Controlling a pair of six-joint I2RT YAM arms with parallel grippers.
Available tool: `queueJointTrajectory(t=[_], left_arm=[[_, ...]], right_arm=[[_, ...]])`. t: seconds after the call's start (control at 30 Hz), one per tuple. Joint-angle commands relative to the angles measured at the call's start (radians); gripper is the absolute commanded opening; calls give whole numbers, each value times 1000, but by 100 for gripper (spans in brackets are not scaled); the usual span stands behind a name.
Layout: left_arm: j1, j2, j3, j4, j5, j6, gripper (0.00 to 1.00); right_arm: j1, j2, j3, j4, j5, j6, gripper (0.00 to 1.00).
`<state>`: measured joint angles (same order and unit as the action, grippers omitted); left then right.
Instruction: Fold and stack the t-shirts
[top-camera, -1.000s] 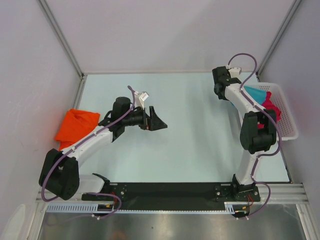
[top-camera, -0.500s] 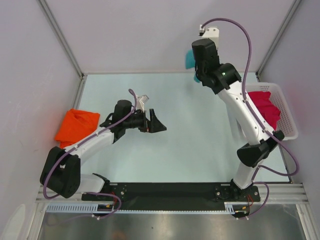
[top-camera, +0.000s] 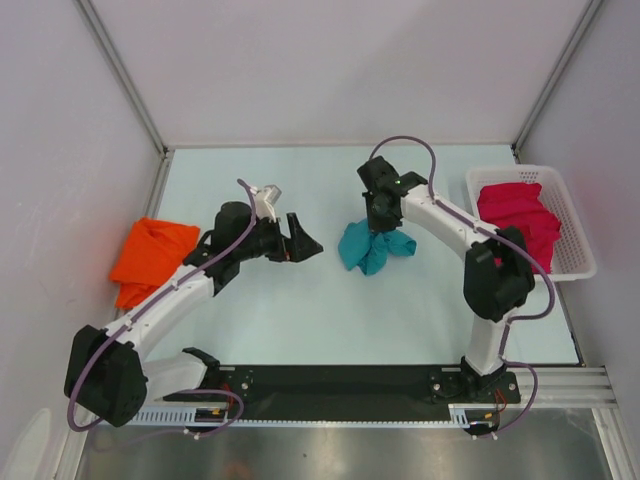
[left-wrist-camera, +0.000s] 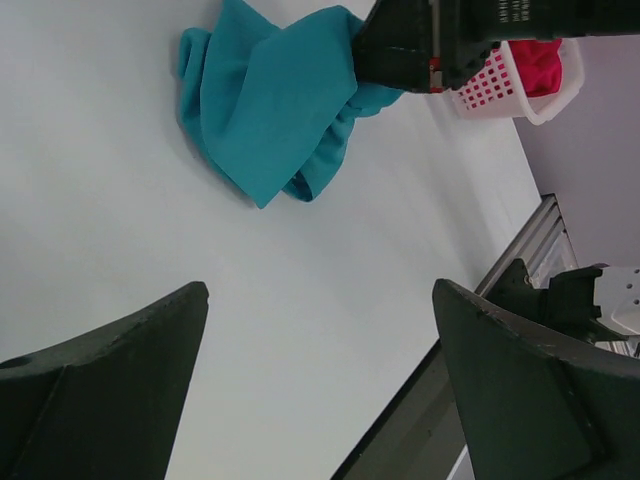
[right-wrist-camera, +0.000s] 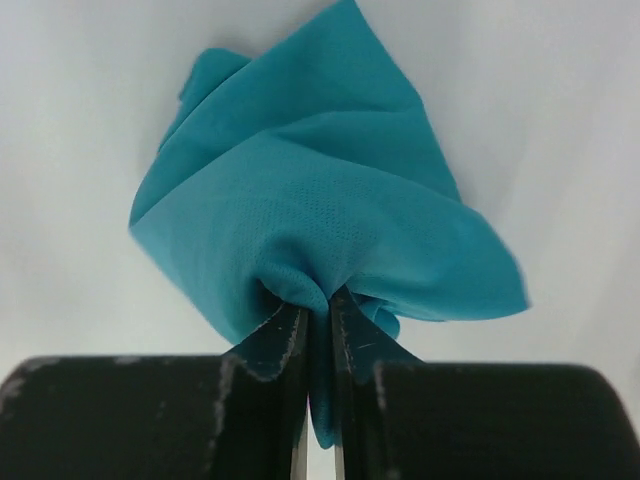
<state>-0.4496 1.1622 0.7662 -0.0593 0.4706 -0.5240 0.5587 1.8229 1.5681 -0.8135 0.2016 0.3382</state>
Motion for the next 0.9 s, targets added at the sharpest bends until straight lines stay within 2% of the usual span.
queueJointTrajectory(t=[0.0,0.1,0.2,0.37,0.4,0.47,0.5,0.53,0.7,0.87], left_arm=[[-1,-27,2,-34,-41,-7,100],[-3,-10,-2,-30,-38,-13,100],[-3,49,-10,12,-9,-22,100],[-14,212,-11,99,56,-48,100],[-18,234,-11,111,65,-57,100],[-35,275,-7,137,80,-65,100],[-43,307,-4,142,85,-71,100],[-57,320,1,147,86,-71,100],[-87,358,-1,177,86,-90,100],[-90,360,-13,182,83,-90,100]], right_arm=[[-5,49,26,5,-57,22,19],[3,12,12,34,-62,24,36],[4,-33,15,43,-57,25,41],[1,-77,4,43,-27,9,44],[-5,-82,-3,57,-24,4,41],[-23,-73,-8,68,-34,-5,29],[-31,-62,-8,85,-37,-13,11],[-48,-53,-6,99,-44,-19,1],[-82,18,90,132,-57,-47,0],[-71,84,222,53,-54,-51,0]])
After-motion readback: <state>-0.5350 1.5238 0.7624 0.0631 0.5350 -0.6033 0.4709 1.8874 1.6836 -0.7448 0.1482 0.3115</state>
